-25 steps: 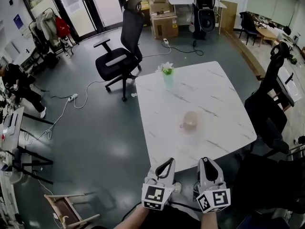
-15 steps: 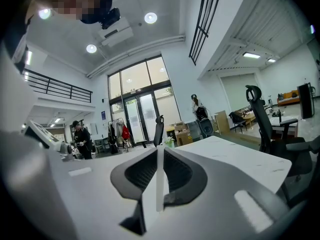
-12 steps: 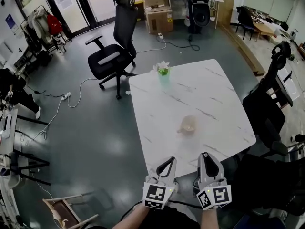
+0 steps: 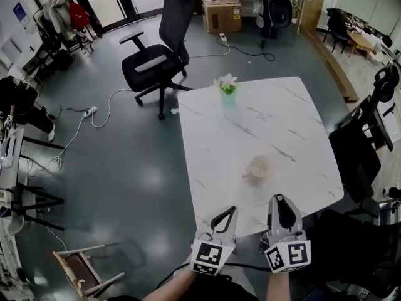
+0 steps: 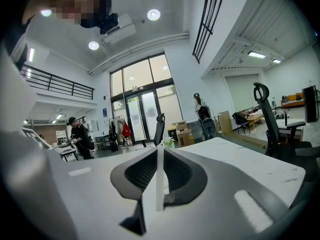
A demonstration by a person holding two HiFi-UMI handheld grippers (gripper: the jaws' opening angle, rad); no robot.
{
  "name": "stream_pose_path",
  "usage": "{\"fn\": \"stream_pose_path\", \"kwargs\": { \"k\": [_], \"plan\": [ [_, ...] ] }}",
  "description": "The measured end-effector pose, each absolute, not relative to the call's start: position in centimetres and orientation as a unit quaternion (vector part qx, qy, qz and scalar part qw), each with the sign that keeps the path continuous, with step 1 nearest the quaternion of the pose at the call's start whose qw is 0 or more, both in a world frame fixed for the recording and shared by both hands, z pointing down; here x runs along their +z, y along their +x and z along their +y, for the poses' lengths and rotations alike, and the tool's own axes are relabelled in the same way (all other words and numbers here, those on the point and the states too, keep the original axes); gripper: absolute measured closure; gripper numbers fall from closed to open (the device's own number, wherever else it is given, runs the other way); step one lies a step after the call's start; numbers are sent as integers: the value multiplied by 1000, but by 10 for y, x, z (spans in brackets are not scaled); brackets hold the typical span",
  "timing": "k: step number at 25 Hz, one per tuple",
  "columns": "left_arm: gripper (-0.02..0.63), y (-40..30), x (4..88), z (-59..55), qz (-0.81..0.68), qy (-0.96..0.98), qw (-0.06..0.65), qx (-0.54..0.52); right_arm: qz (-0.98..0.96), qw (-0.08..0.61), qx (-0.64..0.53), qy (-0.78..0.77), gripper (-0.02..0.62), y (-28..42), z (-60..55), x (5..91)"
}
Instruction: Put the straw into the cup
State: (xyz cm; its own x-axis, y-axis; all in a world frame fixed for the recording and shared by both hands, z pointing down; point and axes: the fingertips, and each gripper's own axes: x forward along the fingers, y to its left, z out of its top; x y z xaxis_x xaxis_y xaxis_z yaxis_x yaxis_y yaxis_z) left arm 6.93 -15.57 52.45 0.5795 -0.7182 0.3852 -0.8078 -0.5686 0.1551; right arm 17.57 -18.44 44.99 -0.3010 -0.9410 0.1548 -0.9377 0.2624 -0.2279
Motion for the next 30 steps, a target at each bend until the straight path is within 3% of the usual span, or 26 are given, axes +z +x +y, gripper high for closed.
{"fn": "stream_pose_path", "kwargs": {
  "k": [30],
  "plan": [
    [604, 61, 564, -199, -442, 860, 192, 169, 785, -11, -132, -606, 555, 198, -299, 497]
  ]
}}
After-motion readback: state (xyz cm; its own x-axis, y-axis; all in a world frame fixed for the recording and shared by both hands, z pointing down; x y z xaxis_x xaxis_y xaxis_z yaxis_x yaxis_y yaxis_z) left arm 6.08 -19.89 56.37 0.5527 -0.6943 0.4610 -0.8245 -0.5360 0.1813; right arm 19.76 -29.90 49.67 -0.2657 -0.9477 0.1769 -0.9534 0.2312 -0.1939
